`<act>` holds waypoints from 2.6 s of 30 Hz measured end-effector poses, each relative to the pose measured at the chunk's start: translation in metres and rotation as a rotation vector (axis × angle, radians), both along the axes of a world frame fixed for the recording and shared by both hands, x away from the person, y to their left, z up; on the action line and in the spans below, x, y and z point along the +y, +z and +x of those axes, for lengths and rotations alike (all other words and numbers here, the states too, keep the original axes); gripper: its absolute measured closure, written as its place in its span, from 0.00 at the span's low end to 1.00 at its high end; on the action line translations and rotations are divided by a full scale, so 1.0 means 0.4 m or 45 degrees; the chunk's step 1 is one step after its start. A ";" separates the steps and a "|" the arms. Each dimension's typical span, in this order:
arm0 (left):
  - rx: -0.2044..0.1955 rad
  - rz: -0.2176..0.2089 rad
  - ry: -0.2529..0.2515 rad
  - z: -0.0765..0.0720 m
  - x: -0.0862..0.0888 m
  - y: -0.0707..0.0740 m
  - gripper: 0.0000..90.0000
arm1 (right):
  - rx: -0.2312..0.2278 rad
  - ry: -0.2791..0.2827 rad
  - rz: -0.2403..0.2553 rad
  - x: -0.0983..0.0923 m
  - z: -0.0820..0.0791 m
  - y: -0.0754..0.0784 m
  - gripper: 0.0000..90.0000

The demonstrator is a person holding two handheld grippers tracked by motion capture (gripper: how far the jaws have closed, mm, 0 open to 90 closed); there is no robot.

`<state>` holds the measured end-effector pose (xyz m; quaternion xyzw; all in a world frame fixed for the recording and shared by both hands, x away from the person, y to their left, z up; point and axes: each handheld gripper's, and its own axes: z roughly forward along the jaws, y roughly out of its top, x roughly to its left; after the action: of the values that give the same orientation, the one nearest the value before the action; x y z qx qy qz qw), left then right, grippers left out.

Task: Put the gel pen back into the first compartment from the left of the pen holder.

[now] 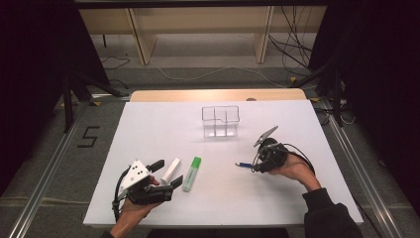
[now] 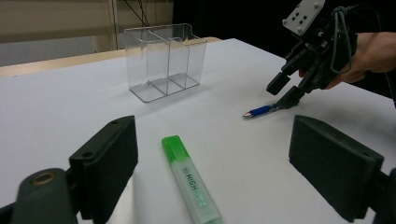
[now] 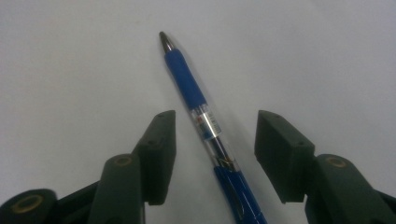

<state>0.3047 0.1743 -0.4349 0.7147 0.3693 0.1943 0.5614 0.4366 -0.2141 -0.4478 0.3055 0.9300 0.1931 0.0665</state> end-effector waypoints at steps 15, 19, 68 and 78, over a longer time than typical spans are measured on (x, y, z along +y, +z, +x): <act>-0.003 0.002 -0.002 0.001 -0.002 -0.001 0.17 | 0.019 0.060 -0.081 0.018 0.005 -0.023 0.75; 0.000 0.009 -0.010 0.001 -0.003 -0.002 0.17 | 0.028 0.063 -0.094 0.018 0.009 -0.027 0.77; -0.007 0.003 -0.001 0.001 -0.003 -0.001 0.17 | -0.181 -0.001 0.275 0.007 0.021 0.091 0.89; -0.009 0.005 0.002 0.001 -0.002 0.000 0.17 | -0.369 -0.079 0.472 -0.002 0.016 0.103 0.89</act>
<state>0.3052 0.1736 -0.4351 0.7148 0.3675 0.1982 0.5610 0.4431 -0.2148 -0.4065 0.3102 0.8496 0.4002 0.1479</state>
